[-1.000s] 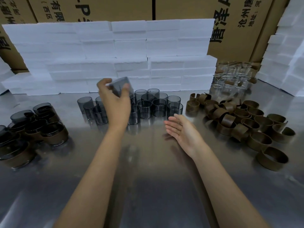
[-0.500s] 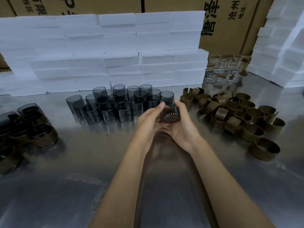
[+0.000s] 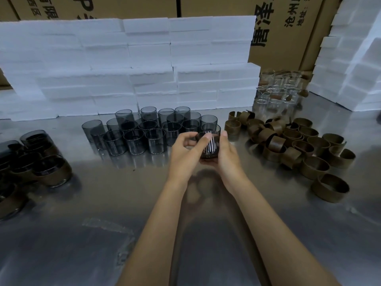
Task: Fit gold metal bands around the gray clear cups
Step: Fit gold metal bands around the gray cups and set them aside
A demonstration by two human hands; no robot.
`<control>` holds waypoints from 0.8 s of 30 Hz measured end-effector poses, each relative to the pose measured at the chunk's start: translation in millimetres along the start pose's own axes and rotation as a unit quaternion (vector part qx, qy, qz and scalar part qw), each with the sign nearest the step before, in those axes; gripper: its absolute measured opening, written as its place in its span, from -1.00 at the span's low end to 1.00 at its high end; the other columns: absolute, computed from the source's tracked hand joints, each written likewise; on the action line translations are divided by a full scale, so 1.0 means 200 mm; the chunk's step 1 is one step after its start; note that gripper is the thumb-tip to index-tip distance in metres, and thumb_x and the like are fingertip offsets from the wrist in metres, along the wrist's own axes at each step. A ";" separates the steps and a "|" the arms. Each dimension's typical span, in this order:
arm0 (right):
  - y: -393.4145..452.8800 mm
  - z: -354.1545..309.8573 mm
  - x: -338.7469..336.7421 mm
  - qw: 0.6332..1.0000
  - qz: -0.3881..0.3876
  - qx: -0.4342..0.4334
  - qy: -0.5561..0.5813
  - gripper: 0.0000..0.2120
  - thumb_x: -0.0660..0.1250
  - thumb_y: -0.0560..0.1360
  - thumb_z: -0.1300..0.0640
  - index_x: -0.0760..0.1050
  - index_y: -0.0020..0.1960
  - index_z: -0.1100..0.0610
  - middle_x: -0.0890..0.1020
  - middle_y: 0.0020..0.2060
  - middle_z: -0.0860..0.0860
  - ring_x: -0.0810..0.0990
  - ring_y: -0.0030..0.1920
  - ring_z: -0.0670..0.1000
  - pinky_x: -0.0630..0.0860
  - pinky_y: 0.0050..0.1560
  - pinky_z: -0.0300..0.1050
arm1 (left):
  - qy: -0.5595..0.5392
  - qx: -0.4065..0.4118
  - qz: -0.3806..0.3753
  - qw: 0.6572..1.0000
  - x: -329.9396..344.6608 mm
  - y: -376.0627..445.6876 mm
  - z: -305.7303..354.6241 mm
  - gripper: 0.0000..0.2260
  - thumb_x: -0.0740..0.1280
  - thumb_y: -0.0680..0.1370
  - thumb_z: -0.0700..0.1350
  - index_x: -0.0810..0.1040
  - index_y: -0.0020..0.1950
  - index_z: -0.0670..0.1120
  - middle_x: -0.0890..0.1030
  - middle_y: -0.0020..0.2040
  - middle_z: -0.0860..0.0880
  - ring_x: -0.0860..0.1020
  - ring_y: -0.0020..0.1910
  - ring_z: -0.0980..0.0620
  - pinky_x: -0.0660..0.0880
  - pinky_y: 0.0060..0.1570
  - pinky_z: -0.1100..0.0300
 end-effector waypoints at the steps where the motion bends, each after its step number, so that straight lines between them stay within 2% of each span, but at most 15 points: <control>1: 0.00 -0.01 -0.01 1.000 0.008 -0.009 -0.007 -0.56 0.01 0.74 -0.09 0.62 -0.02 0.00 0.75 -0.24 -0.03 0.74 -0.17 -0.06 0.61 -0.30 -0.21 | 0.005 0.010 0.001 1.000 0.00 0.00 0.01 -0.65 0.56 0.48 0.01 0.59 0.19 -0.06 0.61 -0.02 0.01 0.60 -0.14 0.28 0.54 -0.12 0.37; 3: -0.01 -0.03 -0.02 0.999 0.011 -0.027 -0.018 -0.61 0.03 0.75 -0.03 0.61 0.04 0.01 0.74 -0.14 -0.02 0.73 -0.09 -0.07 0.62 -0.23 -0.23 | 0.008 0.015 0.003 1.000 0.00 -0.01 0.01 -0.58 0.59 0.44 -0.01 0.57 0.23 -0.05 0.61 0.05 0.01 0.62 -0.02 0.23 0.57 -0.01 0.30; 5: -0.02 -0.04 -0.02 0.999 0.000 -0.036 -0.013 -0.65 0.07 0.74 0.01 0.60 0.19 0.11 0.72 0.02 0.09 0.72 0.03 0.02 0.67 -0.08 -0.11 | -0.006 -0.004 0.007 1.000 -0.02 0.00 0.00 -0.54 0.60 0.43 -0.01 0.55 0.27 -0.04 0.63 0.12 0.00 0.64 0.10 0.10 0.59 0.10 0.18; 7: -0.03 -0.06 -0.02 0.999 -0.006 -0.037 0.001 -0.66 0.16 0.72 0.00 0.57 0.29 0.18 0.70 0.11 0.17 0.70 0.09 0.11 0.67 0.05 -0.01 | -0.048 -0.031 0.000 0.998 -0.04 0.01 -0.01 -0.56 0.59 0.43 -0.02 0.57 0.25 -0.06 0.68 0.12 -0.02 0.67 0.10 0.08 0.59 0.04 0.19; 9: -0.04 -0.08 -0.01 0.999 -0.021 -0.021 0.035 -0.60 0.26 0.66 -0.08 0.57 0.30 0.20 0.70 0.12 0.19 0.70 0.04 0.10 0.63 0.03 -0.05 | -0.077 -0.048 -0.019 0.996 -0.06 0.02 -0.02 -0.62 0.57 0.45 0.00 0.63 0.20 -0.09 0.73 0.06 0.01 0.68 0.06 0.10 0.53 0.01 0.17; 12: -0.08 -0.07 0.05 0.993 -0.100 0.023 0.059 -0.49 0.28 0.54 -0.28 0.64 0.21 0.11 0.74 0.03 0.11 0.71 -0.01 0.03 0.62 0.02 -0.12 | -0.058 -0.046 -0.065 0.995 -0.05 0.02 -0.01 -0.70 0.47 0.53 0.07 0.70 0.17 -0.08 0.74 0.08 0.01 0.65 0.16 0.05 0.50 0.17 0.05; 14: -0.10 -0.06 0.09 0.988 -0.141 0.035 0.054 -0.44 0.27 0.48 -0.35 0.65 0.19 0.07 0.74 0.04 0.11 0.72 0.01 0.06 0.63 0.07 -0.08 | -0.029 -0.041 -0.084 0.995 -0.03 0.01 -0.01 -0.71 0.40 0.57 0.14 0.73 0.12 -0.02 0.74 0.08 0.01 0.65 0.17 0.05 0.51 0.25 0.00; 17: -0.10 -0.06 0.09 0.990 -0.117 0.025 0.071 -0.37 0.31 0.48 -0.31 0.57 0.31 0.16 0.72 0.10 0.17 0.71 0.11 0.12 0.64 0.10 -0.04 | 0.030 -0.029 -0.094 0.995 -0.01 -0.01 0.01 -0.63 0.37 0.52 0.33 0.75 0.00 0.07 0.74 -0.06 0.13 0.65 -0.08 0.28 0.47 0.03 0.16; 21: -0.10 -0.05 0.11 0.991 -0.112 0.006 0.076 -0.39 0.27 0.54 -0.26 0.52 0.35 0.20 0.67 0.18 0.21 0.68 0.19 0.10 0.64 0.15 -0.01 | 0.052 -0.014 -0.112 0.992 -0.01 -0.01 0.00 -0.74 0.38 0.54 0.29 0.75 -0.12 0.17 0.73 -0.13 0.20 0.62 -0.18 0.38 0.47 -0.15 0.42; 22: -0.10 -0.05 0.11 0.991 -0.109 0.006 0.078 -0.43 0.24 0.58 -0.24 0.52 0.34 0.19 0.67 0.18 0.21 0.69 0.18 0.08 0.64 0.11 -0.05 | 0.051 -0.016 -0.116 0.992 -0.02 -0.01 0.00 -0.75 0.37 0.54 0.28 0.75 -0.15 0.20 0.73 -0.14 0.22 0.61 -0.21 0.41 0.46 -0.18 0.42; 24: -0.09 -0.05 0.10 0.990 -0.102 0.016 0.091 -0.52 0.14 0.66 -0.19 0.55 0.29 0.17 0.69 0.15 0.18 0.71 0.13 0.08 0.65 0.05 -0.10 | 0.045 -0.027 -0.121 0.991 -0.02 -0.01 0.00 -0.74 0.35 0.55 0.28 0.75 -0.13 0.19 0.73 -0.14 0.23 0.60 -0.19 0.42 0.42 -0.11 0.32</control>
Point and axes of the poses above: each hand's wrist, its own y-axis towards the middle knuckle, its own x-axis out of the palm, z = x × y, the point moved 8 cm from there along y, towards the middle knuckle
